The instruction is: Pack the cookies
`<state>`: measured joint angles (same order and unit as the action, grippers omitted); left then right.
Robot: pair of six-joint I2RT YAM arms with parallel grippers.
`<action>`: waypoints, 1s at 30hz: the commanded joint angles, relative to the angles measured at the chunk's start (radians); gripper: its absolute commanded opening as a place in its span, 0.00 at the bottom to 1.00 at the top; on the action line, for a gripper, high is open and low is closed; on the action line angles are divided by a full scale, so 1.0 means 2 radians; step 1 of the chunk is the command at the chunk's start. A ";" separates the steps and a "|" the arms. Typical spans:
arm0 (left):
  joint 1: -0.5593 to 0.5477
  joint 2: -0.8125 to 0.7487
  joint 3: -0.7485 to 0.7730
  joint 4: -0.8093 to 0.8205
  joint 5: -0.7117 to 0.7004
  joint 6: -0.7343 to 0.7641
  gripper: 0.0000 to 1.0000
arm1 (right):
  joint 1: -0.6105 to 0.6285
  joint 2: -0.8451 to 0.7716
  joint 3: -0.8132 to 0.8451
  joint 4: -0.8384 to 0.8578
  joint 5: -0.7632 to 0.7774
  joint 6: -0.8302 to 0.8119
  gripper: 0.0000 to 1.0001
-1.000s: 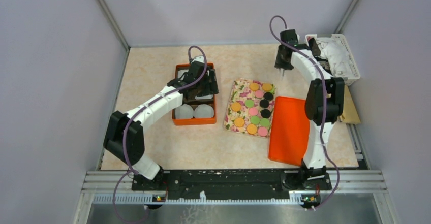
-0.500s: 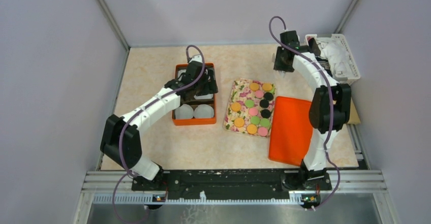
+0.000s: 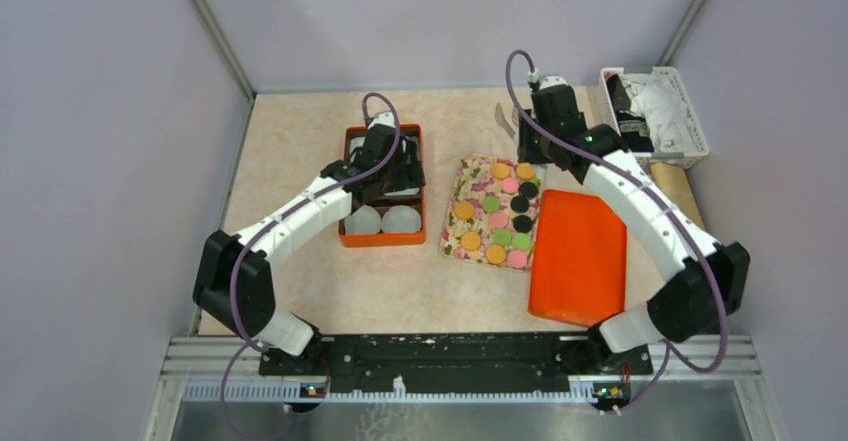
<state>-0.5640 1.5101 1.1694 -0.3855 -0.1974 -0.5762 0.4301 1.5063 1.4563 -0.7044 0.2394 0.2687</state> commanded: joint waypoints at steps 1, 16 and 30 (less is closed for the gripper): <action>0.002 -0.029 -0.003 0.009 -0.012 -0.004 0.84 | 0.038 -0.071 -0.038 -0.007 0.015 -0.007 0.36; 0.006 -0.073 0.004 -0.026 -0.053 -0.014 0.92 | 0.215 -0.151 -0.143 -0.061 0.037 0.065 0.38; 0.006 -0.099 -0.012 -0.016 -0.036 -0.008 0.92 | 0.268 -0.153 -0.188 -0.070 0.066 0.109 0.39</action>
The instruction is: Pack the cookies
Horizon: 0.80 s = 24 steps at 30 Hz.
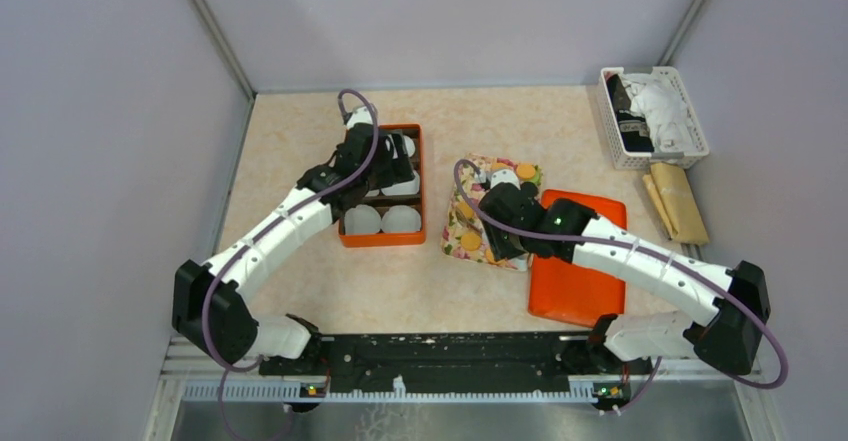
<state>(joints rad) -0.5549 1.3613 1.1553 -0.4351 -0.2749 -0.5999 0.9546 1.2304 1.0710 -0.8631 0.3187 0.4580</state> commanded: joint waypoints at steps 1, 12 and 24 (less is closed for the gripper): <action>0.002 -0.026 -0.006 0.009 0.001 0.004 0.92 | 0.007 -0.015 0.005 0.010 0.026 0.014 0.39; 0.003 -0.026 -0.010 0.009 0.002 0.003 0.92 | 0.007 0.008 -0.011 0.045 0.014 0.013 0.43; 0.010 -0.029 -0.017 0.012 0.008 0.004 0.92 | 0.007 0.034 -0.005 0.062 0.033 0.015 0.38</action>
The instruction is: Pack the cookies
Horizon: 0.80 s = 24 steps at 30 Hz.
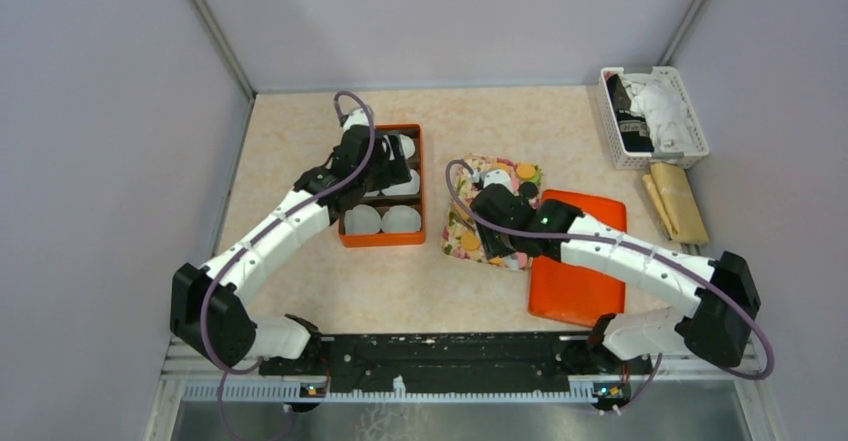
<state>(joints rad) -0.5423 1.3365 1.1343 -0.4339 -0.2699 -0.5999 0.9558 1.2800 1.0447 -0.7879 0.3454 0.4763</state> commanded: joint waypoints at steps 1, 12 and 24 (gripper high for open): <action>0.005 -0.016 -0.007 0.011 0.008 0.004 0.92 | 0.006 0.011 0.010 0.024 0.020 0.006 0.37; 0.013 -0.027 -0.013 0.013 0.017 0.005 0.92 | 0.006 0.038 0.047 -0.016 0.029 -0.008 0.35; 0.025 -0.029 -0.026 0.023 0.041 0.001 0.92 | 0.007 0.053 0.040 -0.032 0.015 -0.003 0.41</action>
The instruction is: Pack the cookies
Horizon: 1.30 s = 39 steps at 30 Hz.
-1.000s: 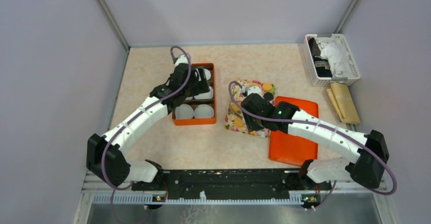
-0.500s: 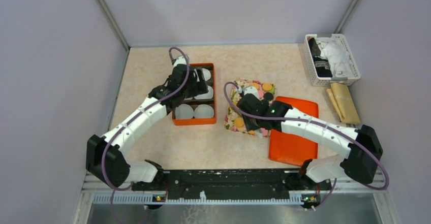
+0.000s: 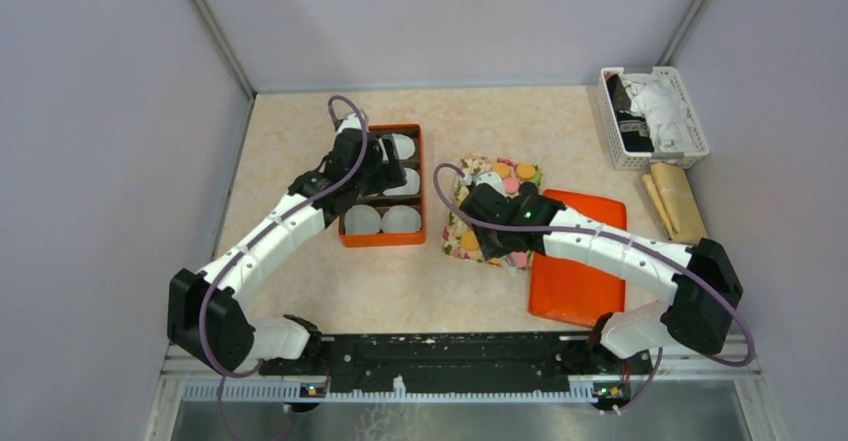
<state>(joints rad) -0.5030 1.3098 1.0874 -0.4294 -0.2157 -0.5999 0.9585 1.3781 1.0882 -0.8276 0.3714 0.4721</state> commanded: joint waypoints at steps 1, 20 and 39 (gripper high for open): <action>0.006 -0.016 -0.004 0.022 0.015 0.000 0.92 | 0.005 0.003 0.018 -0.013 0.005 -0.001 0.40; 0.075 -0.009 0.020 0.037 0.060 -0.014 0.90 | 0.005 0.024 0.122 0.002 0.080 -0.021 0.00; 0.151 0.005 0.045 0.041 0.073 -0.028 0.87 | 0.005 0.282 0.423 0.064 0.062 -0.134 0.00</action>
<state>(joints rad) -0.2108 1.3273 1.1671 -0.3748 -0.0673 -0.6613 0.9596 1.8454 1.7790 -0.7574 0.5022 0.2745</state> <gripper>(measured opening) 0.870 0.368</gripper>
